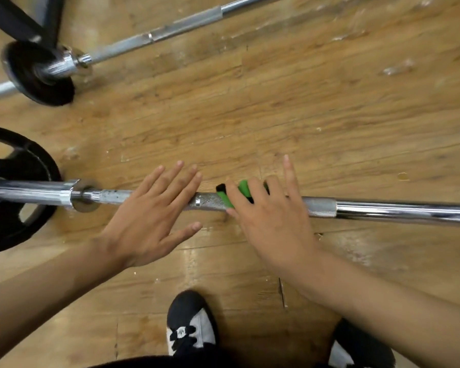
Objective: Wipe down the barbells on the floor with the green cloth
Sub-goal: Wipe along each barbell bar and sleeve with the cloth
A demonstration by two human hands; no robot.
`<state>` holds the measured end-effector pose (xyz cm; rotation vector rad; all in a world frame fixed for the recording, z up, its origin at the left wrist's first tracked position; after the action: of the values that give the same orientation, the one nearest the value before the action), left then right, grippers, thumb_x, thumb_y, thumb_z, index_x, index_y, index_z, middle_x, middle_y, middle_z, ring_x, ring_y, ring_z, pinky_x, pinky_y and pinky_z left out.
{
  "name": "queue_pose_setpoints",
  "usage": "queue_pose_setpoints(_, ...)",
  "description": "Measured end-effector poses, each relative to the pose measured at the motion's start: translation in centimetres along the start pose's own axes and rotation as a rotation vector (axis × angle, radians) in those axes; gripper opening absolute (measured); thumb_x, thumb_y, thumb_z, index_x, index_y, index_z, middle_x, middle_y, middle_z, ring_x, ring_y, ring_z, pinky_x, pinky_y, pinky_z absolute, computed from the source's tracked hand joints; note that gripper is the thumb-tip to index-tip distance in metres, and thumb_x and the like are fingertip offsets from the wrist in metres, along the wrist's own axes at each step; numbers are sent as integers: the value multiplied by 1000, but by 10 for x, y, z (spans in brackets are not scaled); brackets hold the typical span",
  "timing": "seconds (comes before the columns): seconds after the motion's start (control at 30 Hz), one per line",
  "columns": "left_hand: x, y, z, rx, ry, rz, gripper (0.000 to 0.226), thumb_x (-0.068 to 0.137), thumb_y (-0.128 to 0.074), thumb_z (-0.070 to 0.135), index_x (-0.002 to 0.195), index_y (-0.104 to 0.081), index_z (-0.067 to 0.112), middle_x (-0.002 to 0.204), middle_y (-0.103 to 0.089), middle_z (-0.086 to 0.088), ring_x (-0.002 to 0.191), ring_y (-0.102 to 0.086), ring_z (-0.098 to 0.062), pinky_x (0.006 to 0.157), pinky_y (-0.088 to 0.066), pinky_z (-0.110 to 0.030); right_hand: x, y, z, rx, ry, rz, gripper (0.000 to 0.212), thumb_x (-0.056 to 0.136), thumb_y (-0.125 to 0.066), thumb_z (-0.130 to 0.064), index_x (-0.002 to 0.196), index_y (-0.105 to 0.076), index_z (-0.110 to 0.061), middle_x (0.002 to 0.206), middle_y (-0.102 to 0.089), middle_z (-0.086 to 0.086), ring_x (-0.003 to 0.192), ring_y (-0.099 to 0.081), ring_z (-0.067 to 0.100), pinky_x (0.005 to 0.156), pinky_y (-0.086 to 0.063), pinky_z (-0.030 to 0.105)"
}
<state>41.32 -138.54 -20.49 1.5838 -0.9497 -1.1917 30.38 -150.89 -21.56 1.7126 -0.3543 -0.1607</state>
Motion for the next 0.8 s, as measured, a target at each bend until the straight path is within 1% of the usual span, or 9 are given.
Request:
queue_pose_setpoints(0.1,27,7,11,22,-131,33,86,108,-13,66,166,-13,3,174,-12,-15,162,-5,-30,130,-7,-48,-12,12,29,-56,8,43,51,107,-39,-46,154,-46,-27,115,-67,8,103,-63,37,123,-12,68)
queue_pose_setpoints(0.2,55,11,31,5,-258,99,87,108,-14,65,165,-10,0,174,-9,-17,162,-6,-32,129,-11,-51,-39,25,80,-128,-81,45,51,108,-37,-45,159,-36,-36,120,-64,8,102,-60,38,122,-12,70)
queue_pose_setpoints(0.27,75,15,48,1,-354,167,86,108,-15,65,165,-10,0,174,-9,-18,162,-7,-32,129,-12,-51,-56,31,114,-199,-150,29,51,108,-41,-43,158,-37,-36,121,-62,9,102,-58,38,123,-12,68)
queue_pose_setpoints(0.37,103,23,69,-4,-465,238,86,108,-16,64,166,-10,1,174,-10,-19,162,-9,-33,129,-12,-51,-72,41,162,-266,-211,31,47,110,-41,-39,155,-43,-30,124,-60,11,110,-56,38,124,-16,63)
queue_pose_setpoints(0.47,123,29,86,-12,-556,275,84,109,-16,64,166,-11,2,173,-11,-20,161,-9,-34,129,-10,-50,-80,44,193,-300,-176,-7,48,111,-36,-39,157,-43,-26,129,-57,15,116,-55,39,126,-18,58)
queue_pose_setpoints(0.57,133,30,87,-25,-547,300,83,109,-16,64,166,-14,4,173,-13,-22,161,-9,-34,130,-9,-50,-73,43,198,-298,-139,-18,49,111,-34,-36,158,-42,-22,130,-57,16,120,-54,40,126,-20,54)
queue_pose_setpoints(0.63,137,30,83,-18,-519,324,83,108,-16,63,165,-18,2,172,-16,-23,161,-12,-36,129,-11,-51,-58,40,186,-247,-131,16,48,110,-37,-30,156,-44,-18,126,-59,15,116,-56,40,125,-23,54)
queue_pose_setpoints(0.73,142,34,78,11,-445,342,86,108,-13,64,163,-23,-1,170,-21,-24,160,-14,-37,129,-14,-55,-21,26,137,-189,-67,101,48,106,-45,-23,154,-48,-17,118,-63,13,108,-59,39,123,-26,55)
queue_pose_setpoints(0.8,143,36,71,33,-353,355,89,108,-10,65,160,-28,-4,168,-25,-25,160,-17,-38,129,-14,-58,-2,17,107,-136,-68,160,51,103,-45,-21,154,-49,-17,116,-63,13,109,-59,39,123,-27,57)
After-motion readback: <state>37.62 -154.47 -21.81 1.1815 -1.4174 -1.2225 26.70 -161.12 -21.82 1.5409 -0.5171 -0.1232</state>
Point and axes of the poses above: each hand's wrist, its own x-axis towards the middle knuckle, its own y-axis out of the back of the hand, z = x × y, the point moved 9 cm from there along x, towards the middle knuckle
